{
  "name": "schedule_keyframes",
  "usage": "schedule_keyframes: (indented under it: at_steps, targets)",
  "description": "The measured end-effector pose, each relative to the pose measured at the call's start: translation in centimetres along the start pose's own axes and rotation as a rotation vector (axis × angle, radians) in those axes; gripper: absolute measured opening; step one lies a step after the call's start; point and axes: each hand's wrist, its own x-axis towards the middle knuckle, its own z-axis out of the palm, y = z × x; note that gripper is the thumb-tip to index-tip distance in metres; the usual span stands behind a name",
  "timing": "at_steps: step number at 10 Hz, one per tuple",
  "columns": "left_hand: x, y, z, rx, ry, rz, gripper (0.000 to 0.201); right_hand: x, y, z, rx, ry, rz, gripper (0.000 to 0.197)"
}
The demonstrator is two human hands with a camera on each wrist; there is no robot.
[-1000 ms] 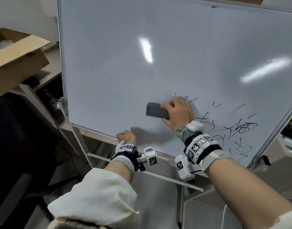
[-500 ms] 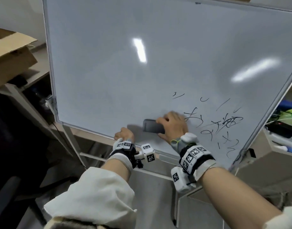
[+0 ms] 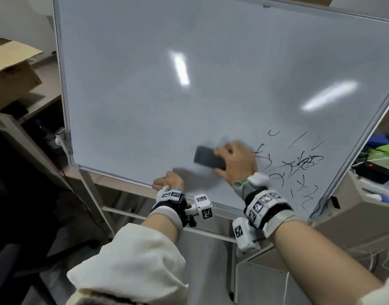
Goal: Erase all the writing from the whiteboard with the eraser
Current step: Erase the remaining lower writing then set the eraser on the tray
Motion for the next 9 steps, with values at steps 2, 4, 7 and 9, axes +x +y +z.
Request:
schedule_keyframes:
  at_steps: [2, 4, 7, 9]
  targets:
    - [-0.9, 1.2, -1.4, 0.038, -0.006, 0.082, 0.053, 2.0, 0.7, -1.7, -0.031, 0.125, 0.105, 0.052]
    - [-0.4, 0.9, -1.6, 0.263, -0.008, 0.143, 0.047, 2.6, -0.7, -1.4, 0.069, 0.134, 0.151, 0.053]
    - [1.1, 0.6, -1.5, 0.182, -0.055, 0.119, 0.059, -2.2, -1.2, 1.6, -0.029, -0.229, -0.018, 0.057]
    - [0.9, -0.1, 0.6, 0.051, -0.028, 0.066, 0.064, 1.9, 5.5, -6.6, 0.019, 0.129, 0.404, 0.054]
